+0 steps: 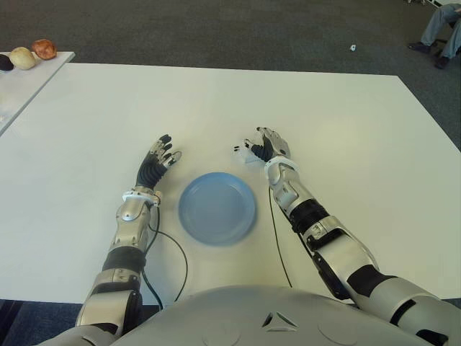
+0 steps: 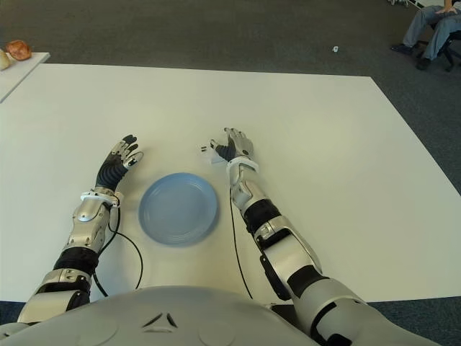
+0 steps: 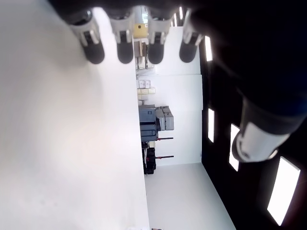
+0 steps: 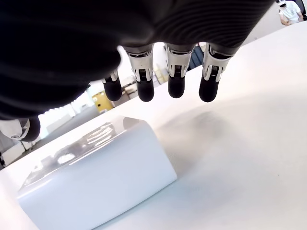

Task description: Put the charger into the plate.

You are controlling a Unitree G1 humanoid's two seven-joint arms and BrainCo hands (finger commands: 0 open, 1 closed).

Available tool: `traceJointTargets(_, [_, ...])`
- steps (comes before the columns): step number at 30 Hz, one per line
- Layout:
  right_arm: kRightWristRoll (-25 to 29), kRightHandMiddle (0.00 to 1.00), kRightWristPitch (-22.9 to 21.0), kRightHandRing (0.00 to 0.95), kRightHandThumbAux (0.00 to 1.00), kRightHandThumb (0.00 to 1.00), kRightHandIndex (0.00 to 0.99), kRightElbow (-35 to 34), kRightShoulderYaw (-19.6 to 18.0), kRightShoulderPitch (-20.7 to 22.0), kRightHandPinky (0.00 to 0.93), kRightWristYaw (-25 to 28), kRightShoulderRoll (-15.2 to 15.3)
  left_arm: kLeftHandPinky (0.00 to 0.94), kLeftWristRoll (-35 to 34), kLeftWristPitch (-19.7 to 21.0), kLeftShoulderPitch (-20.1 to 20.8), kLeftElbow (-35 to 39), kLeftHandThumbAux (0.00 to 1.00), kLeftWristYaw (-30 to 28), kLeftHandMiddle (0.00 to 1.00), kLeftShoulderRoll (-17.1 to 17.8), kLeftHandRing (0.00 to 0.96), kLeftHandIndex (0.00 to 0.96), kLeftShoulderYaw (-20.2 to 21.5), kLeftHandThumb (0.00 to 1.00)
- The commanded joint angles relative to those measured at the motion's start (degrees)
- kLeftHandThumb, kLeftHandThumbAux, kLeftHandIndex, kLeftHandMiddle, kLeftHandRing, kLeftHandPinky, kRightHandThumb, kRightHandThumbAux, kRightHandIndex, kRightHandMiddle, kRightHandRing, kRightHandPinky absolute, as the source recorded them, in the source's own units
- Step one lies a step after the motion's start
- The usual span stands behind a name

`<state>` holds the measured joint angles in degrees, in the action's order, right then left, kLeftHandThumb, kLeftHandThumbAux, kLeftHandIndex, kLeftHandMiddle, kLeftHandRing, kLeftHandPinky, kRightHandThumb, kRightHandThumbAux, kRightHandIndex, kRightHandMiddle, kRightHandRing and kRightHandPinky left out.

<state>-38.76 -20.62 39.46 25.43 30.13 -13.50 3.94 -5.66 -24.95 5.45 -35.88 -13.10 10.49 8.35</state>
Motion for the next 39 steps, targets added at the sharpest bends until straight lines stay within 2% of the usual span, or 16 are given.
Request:
traceJointTargets(1, [-0.1,0.0,-1.6,0.0,0.218,0.254,0.0,-0.6,0.3,-0.7,0.0,-0.1,-0.6,0.0,0.1,1.0,-0.5,0.2,0.593,0.2,0.029,-0.3,0.003,0.0,-0.2,0.0])
traceJointTargets(17, [-0.9,0.0,-3.8,0.0,0.216,0.225,0.0,-2.8,1.7,-1.5,0.0,-0.1,-1.5,0.0,0.2,1.1,-0.4,-0.1,0.595,0.4,0.03,-0.8,0.006,0.0,-0.5,0.0])
traceJointTargets(39, [-0.9,0.0,-0.9,0.0,0.21,0.212,0.0,-1.8,3.7,-2.2,0.0,-1.6,-1.0,0.0,0.6,0.7,-0.2,-0.5,0.588,0.8,0.031,-0.8,0.006,0.0,-0.6,0.0])
